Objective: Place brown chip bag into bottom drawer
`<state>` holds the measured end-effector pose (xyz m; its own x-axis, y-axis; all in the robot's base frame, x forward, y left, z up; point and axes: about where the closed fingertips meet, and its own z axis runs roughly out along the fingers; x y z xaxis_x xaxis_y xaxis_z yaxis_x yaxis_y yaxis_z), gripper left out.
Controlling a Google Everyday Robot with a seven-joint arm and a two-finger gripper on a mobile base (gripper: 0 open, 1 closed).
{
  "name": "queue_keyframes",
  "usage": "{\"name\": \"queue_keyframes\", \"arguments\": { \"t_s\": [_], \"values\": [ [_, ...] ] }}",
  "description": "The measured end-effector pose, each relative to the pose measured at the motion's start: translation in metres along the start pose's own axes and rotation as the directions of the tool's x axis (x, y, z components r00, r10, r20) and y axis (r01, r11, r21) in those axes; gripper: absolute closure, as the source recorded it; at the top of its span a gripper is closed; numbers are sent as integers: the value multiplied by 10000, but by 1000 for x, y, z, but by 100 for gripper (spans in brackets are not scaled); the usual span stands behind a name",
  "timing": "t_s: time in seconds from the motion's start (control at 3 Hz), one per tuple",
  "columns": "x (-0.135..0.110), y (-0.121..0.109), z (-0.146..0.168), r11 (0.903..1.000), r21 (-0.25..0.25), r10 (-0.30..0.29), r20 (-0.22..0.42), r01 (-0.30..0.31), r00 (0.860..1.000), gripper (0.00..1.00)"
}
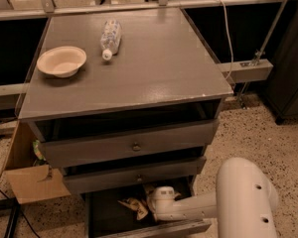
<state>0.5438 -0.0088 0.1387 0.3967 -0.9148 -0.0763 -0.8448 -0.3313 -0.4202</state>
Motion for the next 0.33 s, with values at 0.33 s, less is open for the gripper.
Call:
{"name": "queue_keyframes", "arguments": {
  "t_s": [0.33],
  "values": [
    [0,0,0,10000,0,0,0,0,10000,0]
  ]
}}
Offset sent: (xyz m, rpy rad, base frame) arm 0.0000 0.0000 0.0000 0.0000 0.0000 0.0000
